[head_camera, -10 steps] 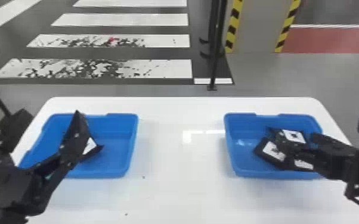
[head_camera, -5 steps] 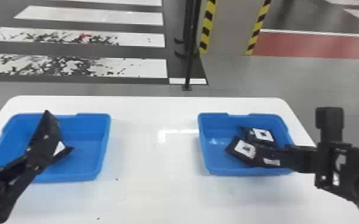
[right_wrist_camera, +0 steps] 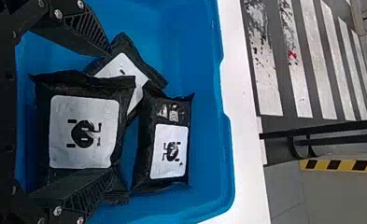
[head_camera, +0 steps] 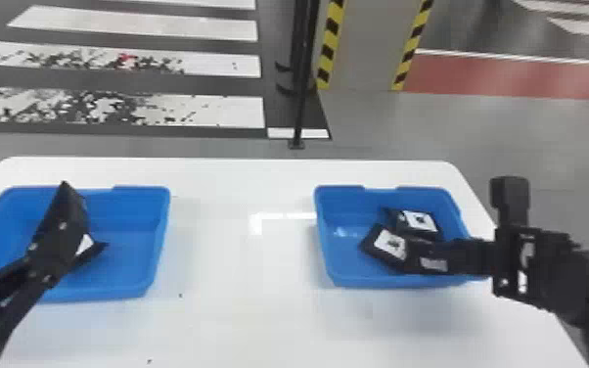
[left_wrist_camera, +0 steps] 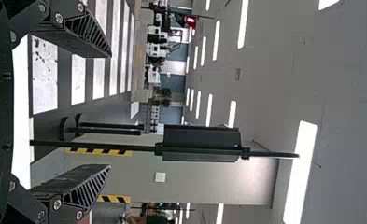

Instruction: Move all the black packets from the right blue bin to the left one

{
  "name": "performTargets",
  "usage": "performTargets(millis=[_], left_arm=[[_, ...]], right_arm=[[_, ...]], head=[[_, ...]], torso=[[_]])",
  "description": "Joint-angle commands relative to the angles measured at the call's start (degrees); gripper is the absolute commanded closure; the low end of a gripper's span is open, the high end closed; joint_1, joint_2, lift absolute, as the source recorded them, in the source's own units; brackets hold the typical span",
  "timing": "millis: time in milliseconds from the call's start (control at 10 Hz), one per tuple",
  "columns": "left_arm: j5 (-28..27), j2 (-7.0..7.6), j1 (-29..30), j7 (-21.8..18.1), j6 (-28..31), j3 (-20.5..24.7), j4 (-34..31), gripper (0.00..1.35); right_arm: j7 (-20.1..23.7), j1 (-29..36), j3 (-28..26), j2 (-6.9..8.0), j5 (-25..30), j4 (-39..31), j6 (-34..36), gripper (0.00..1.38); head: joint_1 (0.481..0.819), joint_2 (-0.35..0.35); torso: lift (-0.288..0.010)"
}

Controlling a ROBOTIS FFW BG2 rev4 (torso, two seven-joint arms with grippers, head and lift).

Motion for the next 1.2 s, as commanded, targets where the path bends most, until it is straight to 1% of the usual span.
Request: performTargets(millis=[0,100,400,500,600,700,800,900,1000,1100], left_arm=[[-0.01,0.01,0.02,-0.09,-0.01,-0.02,0.0,0.2],[-0.01,0.01,0.02,-0.09,-0.01,-0.02,0.0,0.2],[-0.01,0.01,0.02,-0.09,-0.16,0.09,0.14,0.2],[-0.01,0.01,0.02,-0.09,-0.16,-0.02,0.28,0.2],[-0.24,0.01,-0.12,-0.09,-0.16,-0.02,0.42,0.2],[-0.24,0.01,-0.12,-0.17,-0.16,-0.02,0.56,0.2],[-0.24,0.01,-0.26,-0.26,-0.16,-0.02,0.7,0.2],[-0.24,0.1,-0.4,-0.35,-0.16,-0.14,0.84,0.2],[-0.24,0.1,-0.54,-0.35,-0.58,-0.14,0.98,0.2],[-0.24,0.1,-0.54,-0.44,-0.58,-0.14,1.12,0.2]], right_arm=[[0.01,-0.49,0.19,-0.16,0.01,1.42,0.35,0.15],[-0.08,-0.49,0.19,-0.07,0.36,1.28,1.76,0.15],[-1.05,-1.05,-0.04,-0.16,1.27,2.83,2.04,0.15],[-1.22,-1.61,-0.04,-0.16,1.38,3.95,1.34,0.15],[-1.22,-1.89,-0.26,-0.16,0.7,4.94,-0.91,0.15],[-1.66,-2.45,-0.49,-0.16,0.58,5.36,-0.91,0.15],[-2.02,-3.86,-0.49,-0.25,0.81,7.61,-0.77,0.15],[-2.02,-4.56,-0.49,-0.51,0.93,8.87,1.2,0.15],[-2.02,-4.56,-0.38,-0.51,1.04,6.91,5.98,0.16],[-2.45,-4.42,-0.15,-0.42,0.93,4.8,8.79,0.16]], head=[[0.695,-0.139],[0.695,-0.142],[0.695,-0.15],[0.695,-0.153],[0.695,-0.158],[0.695,-0.162],[0.695,-0.164],[0.695,-0.167],[0.695,-0.173],[0.695,-0.176]], torso=[[-0.14],[-0.14],[-0.14],[-0.14],[-0.14],[-0.14],[-0.14],[-0.14],[-0.14],[-0.14]])
